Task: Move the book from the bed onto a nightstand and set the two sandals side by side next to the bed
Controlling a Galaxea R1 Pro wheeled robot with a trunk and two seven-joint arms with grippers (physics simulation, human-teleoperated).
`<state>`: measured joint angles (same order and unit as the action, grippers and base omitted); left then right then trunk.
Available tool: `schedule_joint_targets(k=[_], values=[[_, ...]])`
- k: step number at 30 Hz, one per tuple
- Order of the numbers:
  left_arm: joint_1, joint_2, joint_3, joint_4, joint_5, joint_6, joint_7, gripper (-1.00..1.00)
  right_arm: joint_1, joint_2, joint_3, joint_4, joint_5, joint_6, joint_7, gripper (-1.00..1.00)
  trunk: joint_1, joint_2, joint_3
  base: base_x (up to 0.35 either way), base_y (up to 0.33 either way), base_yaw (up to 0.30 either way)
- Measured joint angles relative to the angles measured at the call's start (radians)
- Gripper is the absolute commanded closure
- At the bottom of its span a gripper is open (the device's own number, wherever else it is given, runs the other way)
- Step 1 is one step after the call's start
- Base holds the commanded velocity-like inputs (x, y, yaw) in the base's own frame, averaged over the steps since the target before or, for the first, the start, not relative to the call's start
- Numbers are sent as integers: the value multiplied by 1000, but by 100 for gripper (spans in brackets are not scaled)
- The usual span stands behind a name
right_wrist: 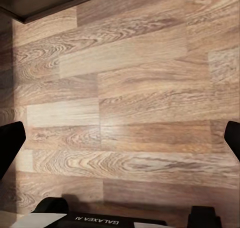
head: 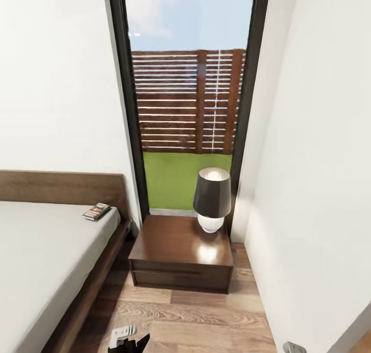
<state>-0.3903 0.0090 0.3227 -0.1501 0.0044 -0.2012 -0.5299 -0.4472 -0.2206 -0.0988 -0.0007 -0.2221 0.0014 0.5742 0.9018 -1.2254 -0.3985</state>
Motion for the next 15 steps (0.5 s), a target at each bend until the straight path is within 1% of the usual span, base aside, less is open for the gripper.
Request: schedule_joint_targets(k=[11,15], values=[[0,0,0,0,0,0,0,-100,0,0,0,-1,0,0,0,-100,0,0,0,322,1,0],[0,0,0,0,0,0,0,-100,0,0,-1,0,0,0,0,-100,0,0,0,318,80,0]])
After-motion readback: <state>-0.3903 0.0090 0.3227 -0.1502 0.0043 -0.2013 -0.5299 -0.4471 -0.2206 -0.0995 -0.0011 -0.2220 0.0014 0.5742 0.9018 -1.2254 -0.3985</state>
